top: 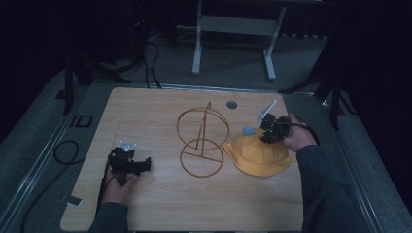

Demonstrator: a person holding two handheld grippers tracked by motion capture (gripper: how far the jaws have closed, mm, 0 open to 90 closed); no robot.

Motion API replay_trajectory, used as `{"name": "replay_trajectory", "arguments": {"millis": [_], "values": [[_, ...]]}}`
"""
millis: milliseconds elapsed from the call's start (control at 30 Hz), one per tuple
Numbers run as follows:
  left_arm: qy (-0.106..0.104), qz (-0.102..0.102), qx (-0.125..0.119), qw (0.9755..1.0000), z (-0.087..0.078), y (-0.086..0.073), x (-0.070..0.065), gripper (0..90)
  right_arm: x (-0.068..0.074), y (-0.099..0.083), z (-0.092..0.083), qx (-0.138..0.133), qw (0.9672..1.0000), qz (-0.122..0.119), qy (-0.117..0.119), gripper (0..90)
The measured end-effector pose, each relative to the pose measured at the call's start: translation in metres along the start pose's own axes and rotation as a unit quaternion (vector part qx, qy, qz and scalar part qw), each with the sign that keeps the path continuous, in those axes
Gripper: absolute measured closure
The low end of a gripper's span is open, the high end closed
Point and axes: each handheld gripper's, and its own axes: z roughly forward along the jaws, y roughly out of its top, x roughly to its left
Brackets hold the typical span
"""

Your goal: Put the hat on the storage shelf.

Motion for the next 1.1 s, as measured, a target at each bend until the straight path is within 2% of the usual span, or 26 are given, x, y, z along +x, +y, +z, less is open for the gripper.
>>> {"name": "replay_trajectory", "arguments": {"millis": [100, 233, 667, 1100], "values": [[0.0, 0.0, 0.0, 1.0, 0.0, 0.0, 0.0, 0.4, 0.002, 0.003, -0.001, 0.01, 0.9998, -0.014, 0.002, 83.0], [0.0, 0.002, 0.001, 1.0, 0.0, 0.0, 0.0, 0.4, 0.002, 0.006, -0.004, 0.016, 0.9996, -0.022, 0.004, 84.1], [0.0, 0.001, 0.0, 1.0, 0.0, 0.0, 0.0, 0.3, -0.001, 0.006, -0.024, 0.011, 0.9993, -0.035, 0.009, 84.2], [0.0, 0.0, 0.0, 1.0, 0.0, 0.0, 0.0, 0.4, -0.002, 0.011, -0.05, 0.003, 0.9988, -0.049, -0.004, 84.3]]}}
